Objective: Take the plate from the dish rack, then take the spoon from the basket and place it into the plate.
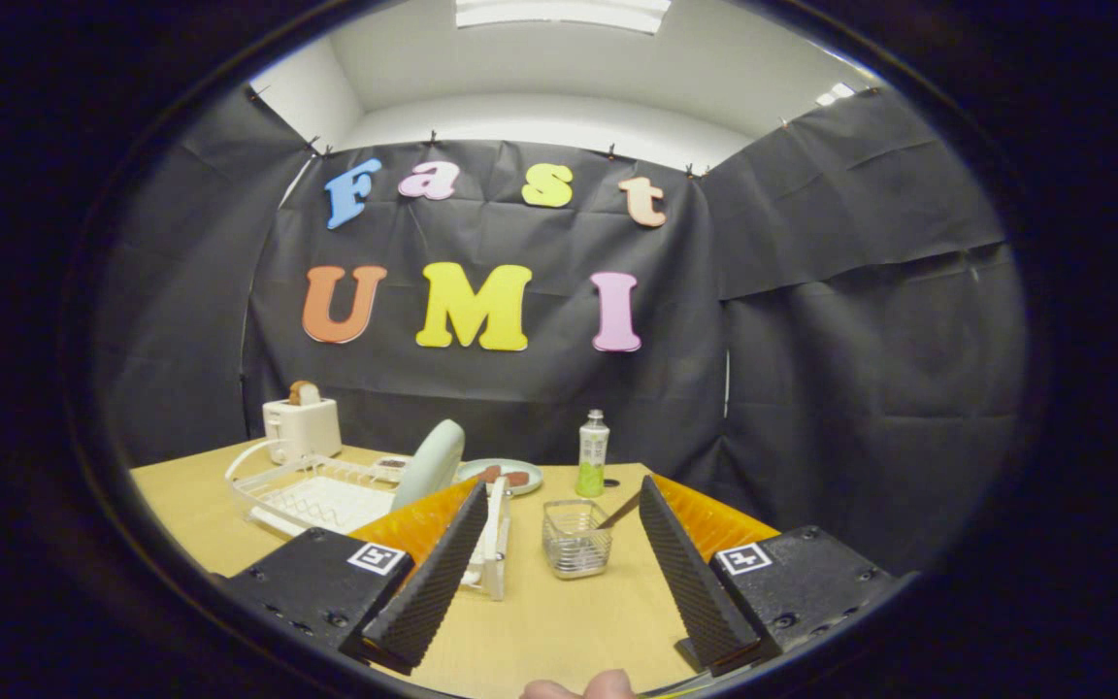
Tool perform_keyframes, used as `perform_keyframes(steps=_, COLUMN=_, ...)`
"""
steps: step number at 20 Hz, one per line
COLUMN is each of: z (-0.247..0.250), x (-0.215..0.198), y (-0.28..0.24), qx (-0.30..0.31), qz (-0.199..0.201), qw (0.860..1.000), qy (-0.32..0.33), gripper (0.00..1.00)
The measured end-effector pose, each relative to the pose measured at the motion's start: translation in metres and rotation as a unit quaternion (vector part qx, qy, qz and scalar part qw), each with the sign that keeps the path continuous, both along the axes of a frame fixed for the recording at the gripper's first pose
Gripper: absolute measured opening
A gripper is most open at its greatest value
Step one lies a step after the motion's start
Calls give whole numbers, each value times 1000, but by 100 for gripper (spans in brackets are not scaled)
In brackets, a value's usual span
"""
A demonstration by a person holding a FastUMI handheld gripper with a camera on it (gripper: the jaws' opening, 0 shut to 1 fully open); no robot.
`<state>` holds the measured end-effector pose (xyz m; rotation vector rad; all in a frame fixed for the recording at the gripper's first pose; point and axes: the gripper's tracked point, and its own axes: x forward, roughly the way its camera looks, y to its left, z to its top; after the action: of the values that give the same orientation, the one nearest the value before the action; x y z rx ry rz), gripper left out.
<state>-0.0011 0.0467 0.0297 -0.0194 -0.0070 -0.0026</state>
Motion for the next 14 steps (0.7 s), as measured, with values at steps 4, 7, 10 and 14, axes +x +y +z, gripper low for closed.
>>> perform_keyframes(steps=4, z=-5, x=39, y=49, qx=5, qz=38, qw=999, qy=27, gripper=100)
perform_keyframes(steps=7, z=-15, x=81, y=81, qx=22, qz=58, qw=996, qy=65, gripper=100)
perform_keyframes(steps=10, z=-18, x=117, y=98, qx=31, qz=56, qw=994, qy=92, gripper=100)
perform_keyframes(steps=14, z=-28, x=158, y=119, qx=33, qz=63, qw=989, qy=132, gripper=100)
